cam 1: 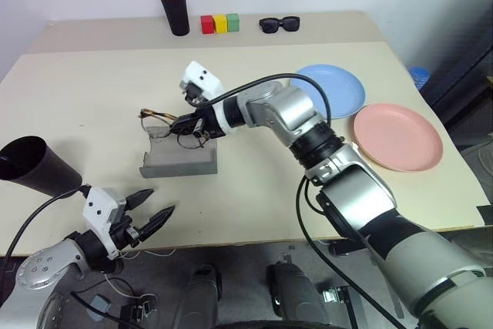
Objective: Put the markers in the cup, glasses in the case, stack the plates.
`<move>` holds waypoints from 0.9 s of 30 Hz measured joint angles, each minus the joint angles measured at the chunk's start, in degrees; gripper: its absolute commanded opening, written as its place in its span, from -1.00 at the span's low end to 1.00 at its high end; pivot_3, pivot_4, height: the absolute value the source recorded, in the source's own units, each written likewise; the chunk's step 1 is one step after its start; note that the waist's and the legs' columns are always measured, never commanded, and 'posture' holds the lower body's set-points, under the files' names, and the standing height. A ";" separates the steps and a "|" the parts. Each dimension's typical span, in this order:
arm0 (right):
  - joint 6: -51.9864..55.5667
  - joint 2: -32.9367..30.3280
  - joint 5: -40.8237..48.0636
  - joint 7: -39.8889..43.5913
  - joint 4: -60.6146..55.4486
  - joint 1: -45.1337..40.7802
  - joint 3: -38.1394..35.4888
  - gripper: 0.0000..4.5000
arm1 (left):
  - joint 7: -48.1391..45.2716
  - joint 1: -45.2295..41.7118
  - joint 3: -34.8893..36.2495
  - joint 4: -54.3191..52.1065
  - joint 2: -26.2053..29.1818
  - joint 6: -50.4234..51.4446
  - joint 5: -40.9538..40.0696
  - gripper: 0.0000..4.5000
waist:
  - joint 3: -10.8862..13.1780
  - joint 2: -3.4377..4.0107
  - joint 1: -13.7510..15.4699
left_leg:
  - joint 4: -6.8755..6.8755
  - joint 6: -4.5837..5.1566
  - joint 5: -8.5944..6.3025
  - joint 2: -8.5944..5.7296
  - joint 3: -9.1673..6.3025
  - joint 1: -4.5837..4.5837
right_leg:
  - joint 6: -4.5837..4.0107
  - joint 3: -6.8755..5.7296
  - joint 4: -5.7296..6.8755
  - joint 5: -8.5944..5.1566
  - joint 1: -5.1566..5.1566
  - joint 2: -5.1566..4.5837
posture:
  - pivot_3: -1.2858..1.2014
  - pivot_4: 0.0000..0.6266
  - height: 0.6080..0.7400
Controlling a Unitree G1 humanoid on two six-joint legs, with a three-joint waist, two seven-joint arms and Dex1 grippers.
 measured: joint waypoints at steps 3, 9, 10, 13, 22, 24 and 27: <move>-4.31 2.04 -3.89 2.43 7.14 -0.44 1.27 -0.98 | 0.64 0.41 0.49 -1.60 0.01 0.12 -0.35 0.52 | 0.00 0.00 0.01 | 0.00 0.00 0.00 -0.01 0.00 0.00 | -0.13 0.00 0.00 -0.07 0.00 0.00 | 0.03 -0.52 1.00; -8.88 2.62 -8.80 5.74 15.26 -1.04 0.83 -0.98 | 2.03 0.67 1.66 -2.77 0.02 1.38 -0.85 0.52 | 0.02 0.03 -0.10 | -0.02 0.00 0.00 -0.01 0.00 0.00 | -0.01 0.00 0.03 0.00 -0.05 0.03 | 0.03 -0.52 1.00; -9.19 2.80 -9.28 6.21 15.52 -1.36 0.76 -0.98 | 2.26 0.58 1.65 -3.12 0.02 1.82 -0.85 0.52 | 0.02 0.03 -0.14 | -0.03 0.00 0.00 0.00 0.00 0.00 | -0.01 0.00 0.04 0.00 -0.06 0.03 | 0.03 -0.52 1.00; -9.90 3.16 -10.50 7.18 16.59 -1.75 0.50 -0.68 | 2.58 0.21 1.50 -3.62 0.02 2.41 -0.85 0.52 | 0.02 0.03 -0.11 | -0.02 0.00 0.00 0.00 0.00 0.00 | -0.01 0.00 0.04 -0.01 -0.05 0.04 | 0.03 -0.52 1.00; -11.85 2.03 -11.12 6.67 15.50 -1.84 -5.24 0.10 | 4.61 -4.46 1.38 -3.60 -0.06 5.07 -1.36 0.52 | 0.03 0.05 -0.01 | -0.01 0.00 0.00 -0.01 -0.01 -0.01 | 0.01 0.00 0.05 0.01 -0.05 0.04 | 0.03 -0.52 1.00; -13.24 0.28 -11.08 6.02 12.55 -1.82 -7.09 0.12 | 6.38 -6.95 1.39 -3.53 -0.39 7.01 -2.39 0.40 | 0.03 0.04 0.11 | 0.00 0.00 0.00 -0.01 -0.03 -0.02 | 0.01 -0.01 0.05 0.01 -0.03 0.04 | 0.03 -0.52 1.00; -14.97 -3.48 -11.11 5.01 4.99 0.60 -9.03 0.13 | 10.09 -13.01 1.19 -3.20 -0.64 10.82 -3.88 -0.08 | 0.00 0.00 0.28 | 0.05 0.00 0.00 -0.02 -0.07 -0.02 | 0.03 -0.04 0.05 0.02 0.05 0.03 | 0.03 -0.52 1.00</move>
